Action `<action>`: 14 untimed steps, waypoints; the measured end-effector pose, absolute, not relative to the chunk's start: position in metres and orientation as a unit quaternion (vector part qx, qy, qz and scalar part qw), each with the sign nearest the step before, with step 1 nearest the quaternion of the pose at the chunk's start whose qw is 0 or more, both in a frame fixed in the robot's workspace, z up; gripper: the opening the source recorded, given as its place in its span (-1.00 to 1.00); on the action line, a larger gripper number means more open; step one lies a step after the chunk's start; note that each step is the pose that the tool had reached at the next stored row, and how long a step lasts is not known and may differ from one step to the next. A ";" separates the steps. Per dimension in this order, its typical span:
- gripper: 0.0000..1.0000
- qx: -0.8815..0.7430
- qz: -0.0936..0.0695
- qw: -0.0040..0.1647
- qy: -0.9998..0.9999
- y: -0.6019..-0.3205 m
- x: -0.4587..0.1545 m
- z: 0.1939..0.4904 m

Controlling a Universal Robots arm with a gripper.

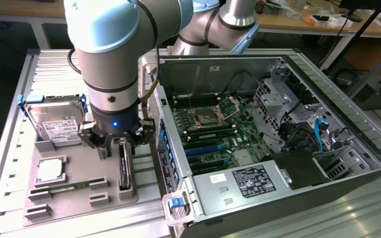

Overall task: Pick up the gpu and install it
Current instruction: 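Pick up the gpu and move the gpu toward the slot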

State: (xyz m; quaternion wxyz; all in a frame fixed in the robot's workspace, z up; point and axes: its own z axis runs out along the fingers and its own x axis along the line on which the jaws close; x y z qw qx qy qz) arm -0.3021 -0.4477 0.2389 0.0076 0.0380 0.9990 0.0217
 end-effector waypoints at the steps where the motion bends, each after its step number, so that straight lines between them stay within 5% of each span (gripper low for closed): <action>1: 0.08 0.038 0.022 0.008 0.999 -0.448 -0.302 0.239; 12: 0.08 0.038 0.022 0.008 0.999 -0.448 -0.302 0.239; 14: -0.07 0.038 0.022 0.008 0.999 -0.448 -0.302 0.239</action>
